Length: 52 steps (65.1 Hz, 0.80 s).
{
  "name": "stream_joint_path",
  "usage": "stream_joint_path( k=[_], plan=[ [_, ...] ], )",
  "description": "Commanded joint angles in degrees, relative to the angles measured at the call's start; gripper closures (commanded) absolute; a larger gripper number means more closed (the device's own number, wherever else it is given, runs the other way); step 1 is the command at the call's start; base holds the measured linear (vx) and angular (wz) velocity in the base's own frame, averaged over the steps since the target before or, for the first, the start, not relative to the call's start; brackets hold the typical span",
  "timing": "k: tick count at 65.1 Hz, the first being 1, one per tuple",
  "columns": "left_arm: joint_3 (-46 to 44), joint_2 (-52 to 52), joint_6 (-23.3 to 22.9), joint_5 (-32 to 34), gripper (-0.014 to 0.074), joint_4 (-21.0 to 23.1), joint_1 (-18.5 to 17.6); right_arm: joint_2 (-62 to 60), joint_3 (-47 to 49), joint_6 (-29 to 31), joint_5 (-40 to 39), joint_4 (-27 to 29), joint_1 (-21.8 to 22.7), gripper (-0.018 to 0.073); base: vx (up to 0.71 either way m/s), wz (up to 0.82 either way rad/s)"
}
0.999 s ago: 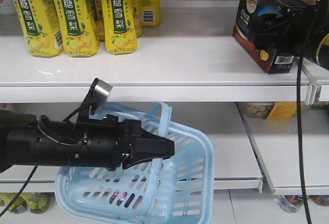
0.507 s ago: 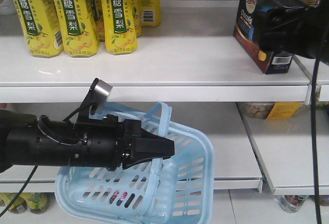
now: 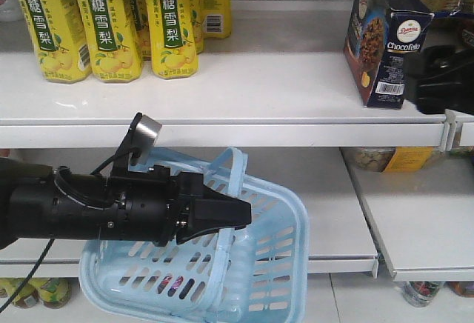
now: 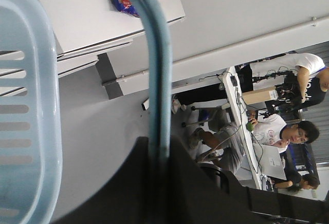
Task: Left arm holds basket, right arm returns cookies
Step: 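Withdraw the open right gripper from the shelf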
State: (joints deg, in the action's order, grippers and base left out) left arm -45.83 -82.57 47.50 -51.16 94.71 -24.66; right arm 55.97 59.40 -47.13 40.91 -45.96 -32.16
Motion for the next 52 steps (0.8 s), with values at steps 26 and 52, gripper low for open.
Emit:
stream_joint_path(
  k=[26,52],
  plan=[
    [-1.9,1.9,0.7,-1.2,0.0599,7.3,0.3,-23.2,-8.2,11.1,-0.6,6.9,0.1,-0.0028,0.00,0.00],
    [-1.9,1.9,0.7,-1.2,0.0599,7.3,0.3,-49.1,-33.4,11.4,-1.6,15.3,0.1,-0.0028,0.00,0.00]
  ],
)
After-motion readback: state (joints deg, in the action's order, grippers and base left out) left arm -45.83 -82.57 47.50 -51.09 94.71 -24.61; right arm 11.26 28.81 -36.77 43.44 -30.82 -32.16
